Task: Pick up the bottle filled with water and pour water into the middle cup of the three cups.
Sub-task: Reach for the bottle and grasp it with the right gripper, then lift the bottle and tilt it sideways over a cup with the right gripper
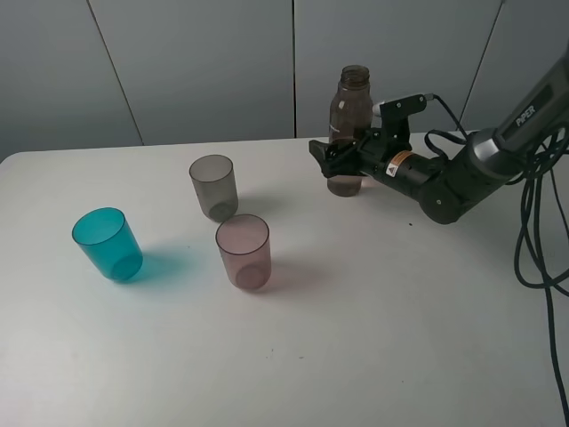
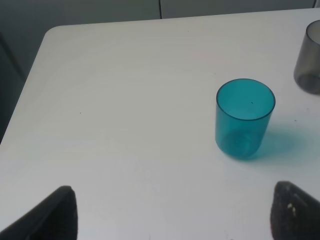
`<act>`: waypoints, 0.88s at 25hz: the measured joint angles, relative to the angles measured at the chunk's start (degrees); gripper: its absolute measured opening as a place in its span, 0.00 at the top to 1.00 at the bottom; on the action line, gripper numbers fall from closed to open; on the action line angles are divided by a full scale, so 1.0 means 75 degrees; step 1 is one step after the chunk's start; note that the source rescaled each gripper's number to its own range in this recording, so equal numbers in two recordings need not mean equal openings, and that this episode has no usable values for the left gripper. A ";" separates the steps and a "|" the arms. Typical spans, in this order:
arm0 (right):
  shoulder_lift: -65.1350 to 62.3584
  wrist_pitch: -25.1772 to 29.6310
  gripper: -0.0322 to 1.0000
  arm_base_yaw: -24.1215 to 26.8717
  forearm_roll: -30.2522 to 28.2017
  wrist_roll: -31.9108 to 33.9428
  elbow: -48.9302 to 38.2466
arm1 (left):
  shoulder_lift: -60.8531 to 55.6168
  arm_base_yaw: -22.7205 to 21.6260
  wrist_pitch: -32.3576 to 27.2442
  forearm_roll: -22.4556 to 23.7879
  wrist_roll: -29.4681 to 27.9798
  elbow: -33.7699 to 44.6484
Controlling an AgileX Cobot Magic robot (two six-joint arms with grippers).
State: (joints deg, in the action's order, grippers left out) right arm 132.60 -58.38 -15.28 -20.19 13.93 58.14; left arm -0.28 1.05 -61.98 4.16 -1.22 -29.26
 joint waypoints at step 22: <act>-0.0031 0.0031 0.92 0.0000 -0.0030 0.0016 0.0015 | 0.0000 0.0000 0.0000 0.0000 0.0000 0.0000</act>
State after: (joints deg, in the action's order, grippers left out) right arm 132.36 -58.14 -15.28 -20.41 14.05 58.26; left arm -0.28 1.05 -61.98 4.16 -1.22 -29.26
